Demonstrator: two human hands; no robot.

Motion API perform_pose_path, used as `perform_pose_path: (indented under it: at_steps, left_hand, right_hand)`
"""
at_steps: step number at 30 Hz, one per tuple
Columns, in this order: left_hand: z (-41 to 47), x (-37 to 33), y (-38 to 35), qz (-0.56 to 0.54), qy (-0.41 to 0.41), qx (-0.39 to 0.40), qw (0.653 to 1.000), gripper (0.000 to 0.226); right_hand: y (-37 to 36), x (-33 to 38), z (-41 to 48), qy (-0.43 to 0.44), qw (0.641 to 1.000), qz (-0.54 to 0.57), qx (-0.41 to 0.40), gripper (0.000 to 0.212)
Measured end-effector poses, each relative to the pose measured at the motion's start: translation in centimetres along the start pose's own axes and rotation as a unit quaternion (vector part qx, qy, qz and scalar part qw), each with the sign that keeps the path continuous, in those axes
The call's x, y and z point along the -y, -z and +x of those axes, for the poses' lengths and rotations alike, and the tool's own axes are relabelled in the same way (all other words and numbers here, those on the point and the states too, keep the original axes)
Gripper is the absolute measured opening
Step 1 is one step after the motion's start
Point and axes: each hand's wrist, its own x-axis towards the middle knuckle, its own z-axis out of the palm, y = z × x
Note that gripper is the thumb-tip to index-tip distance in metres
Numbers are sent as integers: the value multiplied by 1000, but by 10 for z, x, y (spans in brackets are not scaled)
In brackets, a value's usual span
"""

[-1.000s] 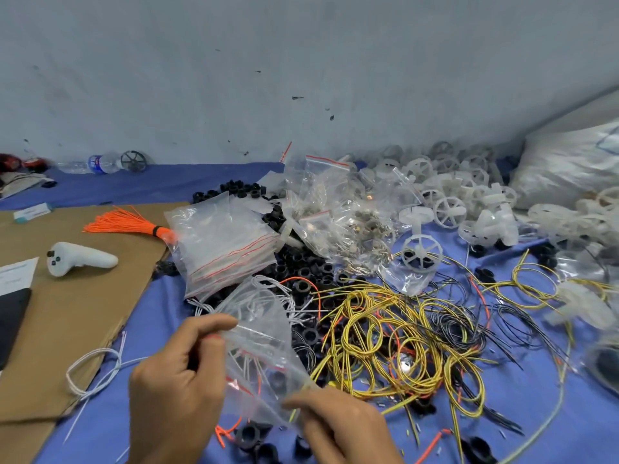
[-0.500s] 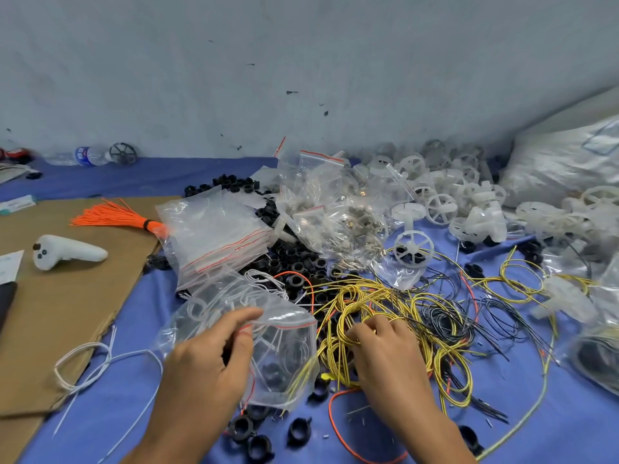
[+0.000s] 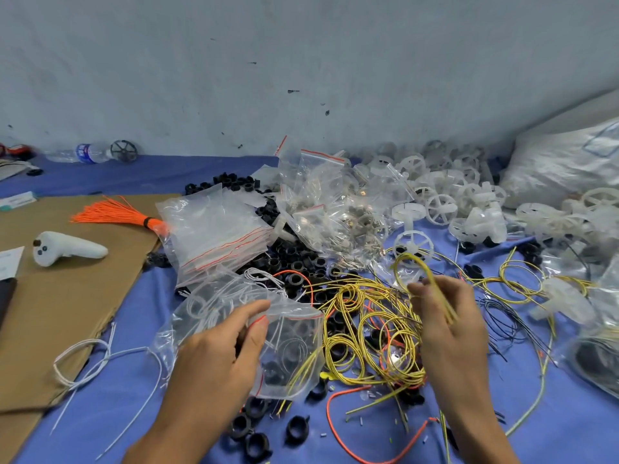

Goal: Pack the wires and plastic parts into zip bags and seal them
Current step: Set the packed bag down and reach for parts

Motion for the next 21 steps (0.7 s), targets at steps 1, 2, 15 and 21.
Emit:
perform_pose_path:
  at_steps: [1,2,15,21]
  left_hand:
    - [1,0,0,1,4,1,1000,40]
    - [2,-1,-1,4,7,-1,1000,41]
    - [-6,-22,-16,109,-89,15,990,31]
    - [-23,-32,-20,161,-159,104,969,39]
  right_hand:
    - [3,5,0,-11,998,53,-10,10]
    - [6,10,0,-19,994,104,-13,13]
    - [-26,23,-71,-189,917,145,318,21]
    - [-80,13,-95,-341,847,280,295,33]
